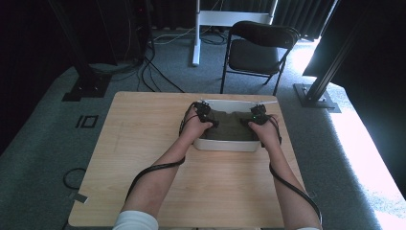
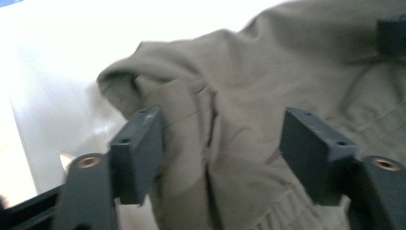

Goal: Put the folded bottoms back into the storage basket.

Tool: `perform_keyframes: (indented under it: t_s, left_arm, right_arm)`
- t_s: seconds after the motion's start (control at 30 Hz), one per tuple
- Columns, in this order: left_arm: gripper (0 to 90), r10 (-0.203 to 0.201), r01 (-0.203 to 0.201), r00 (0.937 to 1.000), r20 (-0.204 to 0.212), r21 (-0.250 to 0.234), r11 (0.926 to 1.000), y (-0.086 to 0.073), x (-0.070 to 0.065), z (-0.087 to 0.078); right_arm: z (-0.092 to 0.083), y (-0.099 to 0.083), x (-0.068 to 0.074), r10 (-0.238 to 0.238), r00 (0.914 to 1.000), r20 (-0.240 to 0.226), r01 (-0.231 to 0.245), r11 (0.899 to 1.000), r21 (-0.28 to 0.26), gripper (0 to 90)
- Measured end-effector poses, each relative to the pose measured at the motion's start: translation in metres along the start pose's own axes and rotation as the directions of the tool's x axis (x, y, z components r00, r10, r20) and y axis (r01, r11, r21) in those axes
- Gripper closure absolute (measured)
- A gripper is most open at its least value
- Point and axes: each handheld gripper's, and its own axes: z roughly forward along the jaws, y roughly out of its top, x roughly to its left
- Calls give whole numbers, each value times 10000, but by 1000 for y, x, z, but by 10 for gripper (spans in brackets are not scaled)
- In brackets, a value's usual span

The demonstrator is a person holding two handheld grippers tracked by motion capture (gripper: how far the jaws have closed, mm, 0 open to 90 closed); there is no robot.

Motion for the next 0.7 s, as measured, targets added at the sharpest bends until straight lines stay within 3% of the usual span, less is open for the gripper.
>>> perform_keyframes:
  t_s: [0.03, 0.1, 0.13, 0.2, 0.3, 0.4, 0.5, 0.53, 0.57, 0.67, 0.7]
  left_arm:
    - [298, -195, 198, 9997, 114, -252, 9995, 0, 0, -4]
    - [249, -175, 181, 9997, 142, -421, 9990, 0, 0, -6]
    - [249, -4, -7, 9999, -165, -625, 9980, 0, 2, -12]
    - [208, 3, -16, 9999, -135, -978, 9952, -2, 5, -17]
    - [208, 36, -78, 9995, -319, -1324, 9912, -5, 7, -21]
    - [207, 179, -199, 9998, -131, -1789, 9837, -12, 10, -27]
    - [191, -38, 63, 9999, 136, -1843, 9829, -15, 11, -30]
    - [191, -274, 352, 9989, 385, -2198, 9749, -19, 11, -33]
    - [191, -212, 310, 9989, 426, -2428, 9696, -21, 11, -35]
    - [154, 337, -327, 9994, -12, -2795, 9596, -25, 10, -41]
    - [154, 337, -327, 9994, -12, -2795, 9596, -25, 10, -41]
  right_arm:
    - [-2, 0, 0, 52, 10000, -67, -53, 9999, -147, 396]
    - [-3, 0, 0, 24, 9999, -99, -27, 9997, -260, 376]
    - [-5, 1, 0, -11, 9999, -152, 4, 9990, -457, 349]
    - [-11, 2, -1, -74, 9992, -402, 30, 9943, -1068, 265]
    - [-16, 2, -2, 140, 9985, -523, -207, 9913, -1298, 247]
    - [-22, 2, -1, 22, 9985, -546, -106, 9882, -1531, 197]
    - [-23, 1, -1, -197, 9986, -495, 120, 9884, -1512, 167]
    - [-23, 0, -1, -215, 9987, -463, 142, 9882, -1523, 157]
    - [-23, -3, -1, -172, 9990, -406, 105, 9872, -1594, 152]
    - [-23, -9, 0, -711, 9966, -426, 636, 9855, -1570, 146]
    - [-23, -9, 0, -711, 9966, -426, 636, 9855, -1570, 146]
